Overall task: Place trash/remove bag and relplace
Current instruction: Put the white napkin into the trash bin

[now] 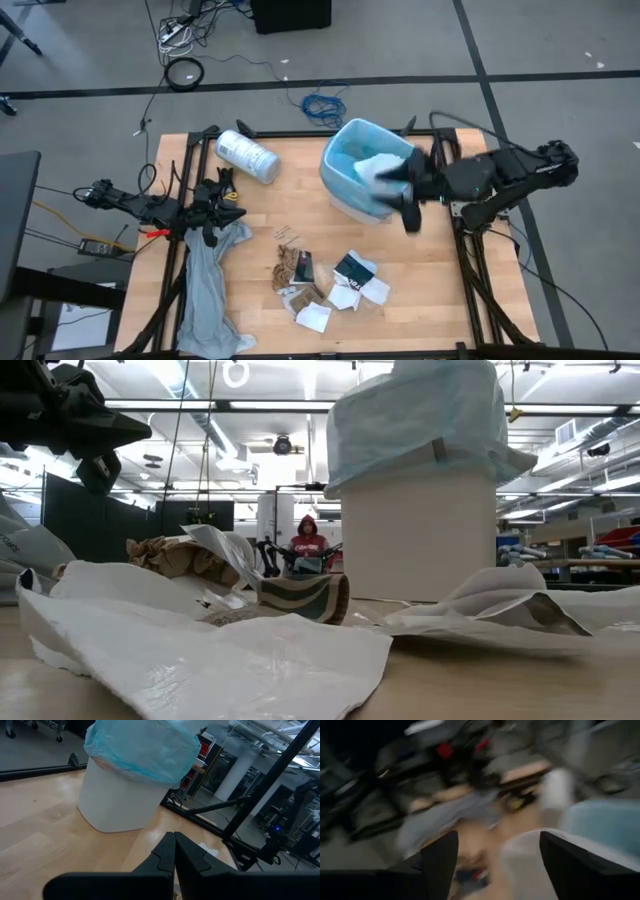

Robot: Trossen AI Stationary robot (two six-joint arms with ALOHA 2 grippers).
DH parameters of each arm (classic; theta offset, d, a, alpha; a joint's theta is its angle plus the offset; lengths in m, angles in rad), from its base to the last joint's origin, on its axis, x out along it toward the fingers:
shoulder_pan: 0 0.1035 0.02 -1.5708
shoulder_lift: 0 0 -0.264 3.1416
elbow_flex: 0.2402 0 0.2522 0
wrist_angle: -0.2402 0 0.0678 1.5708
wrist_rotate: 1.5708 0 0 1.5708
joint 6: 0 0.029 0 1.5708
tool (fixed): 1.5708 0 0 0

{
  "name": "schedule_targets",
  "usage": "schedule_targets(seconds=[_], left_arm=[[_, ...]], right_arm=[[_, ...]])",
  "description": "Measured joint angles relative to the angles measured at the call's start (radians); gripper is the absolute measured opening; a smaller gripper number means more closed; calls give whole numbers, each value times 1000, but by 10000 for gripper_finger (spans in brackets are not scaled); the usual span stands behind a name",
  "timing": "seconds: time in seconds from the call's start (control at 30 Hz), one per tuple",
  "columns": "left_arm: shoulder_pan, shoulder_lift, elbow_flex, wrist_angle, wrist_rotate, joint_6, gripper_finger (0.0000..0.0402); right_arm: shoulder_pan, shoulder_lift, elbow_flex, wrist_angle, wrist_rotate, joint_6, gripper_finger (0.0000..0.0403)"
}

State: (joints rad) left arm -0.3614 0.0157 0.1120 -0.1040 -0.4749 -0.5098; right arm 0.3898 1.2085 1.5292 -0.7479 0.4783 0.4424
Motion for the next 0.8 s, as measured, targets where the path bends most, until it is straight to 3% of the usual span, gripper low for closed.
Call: schedule_targets(seconds=[0.2, 0.33, 0.43, 0.57, 0.8], left_arm=[[0, 0, 0, 0, 0, 0, 15], [0, 0, 0, 0, -1, 0, 15], [0, 0, 0, 0, -12, 2, 15], [0, 0, 0, 0, -30, 2, 15], [0, 0, 0, 0, -33, 0, 15]], right_arm=[[192, 110, -111, -76, 12, 211, 259], [281, 209, -163, -73, 108, 319, 242], [304, 267, -181, -90, 240, 359, 237], [274, 270, -131, -88, 392, 272, 223], [236, 168, 1, -178, 410, 140, 210]])
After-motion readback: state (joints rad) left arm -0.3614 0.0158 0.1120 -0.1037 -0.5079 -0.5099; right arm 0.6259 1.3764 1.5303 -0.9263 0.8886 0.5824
